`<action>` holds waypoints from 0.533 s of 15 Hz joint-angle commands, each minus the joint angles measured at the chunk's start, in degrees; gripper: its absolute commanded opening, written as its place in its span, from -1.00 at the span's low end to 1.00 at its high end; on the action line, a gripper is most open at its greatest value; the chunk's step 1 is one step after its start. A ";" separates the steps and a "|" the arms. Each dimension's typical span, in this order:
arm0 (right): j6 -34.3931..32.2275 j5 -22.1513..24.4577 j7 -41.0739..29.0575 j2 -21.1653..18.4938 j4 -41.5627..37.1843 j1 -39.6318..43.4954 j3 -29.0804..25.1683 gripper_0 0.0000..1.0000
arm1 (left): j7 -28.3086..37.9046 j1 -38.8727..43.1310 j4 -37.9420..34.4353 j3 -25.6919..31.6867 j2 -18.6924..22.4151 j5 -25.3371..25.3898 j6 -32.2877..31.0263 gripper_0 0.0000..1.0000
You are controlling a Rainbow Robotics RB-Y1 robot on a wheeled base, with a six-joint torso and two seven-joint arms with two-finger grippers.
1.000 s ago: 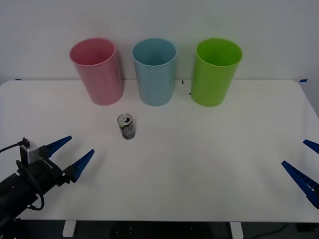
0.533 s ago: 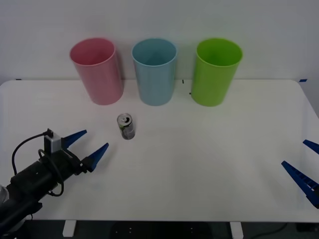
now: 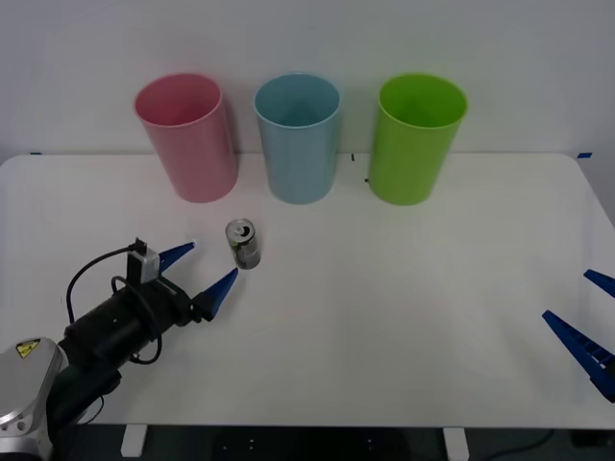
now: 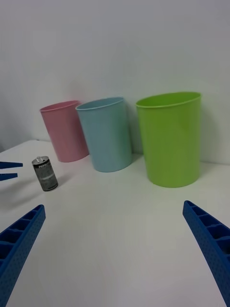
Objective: Grasp the object on the table and drop it into the matching bin: aluminum can to the light blue bin, PET bottle to the pink bin.
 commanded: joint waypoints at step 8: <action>0.00 0.00 -0.01 0.00 0.00 0.00 0.00 1.00 | -5.28 -13.55 17.33 -1.40 -0.27 -1.67 2.09 1.00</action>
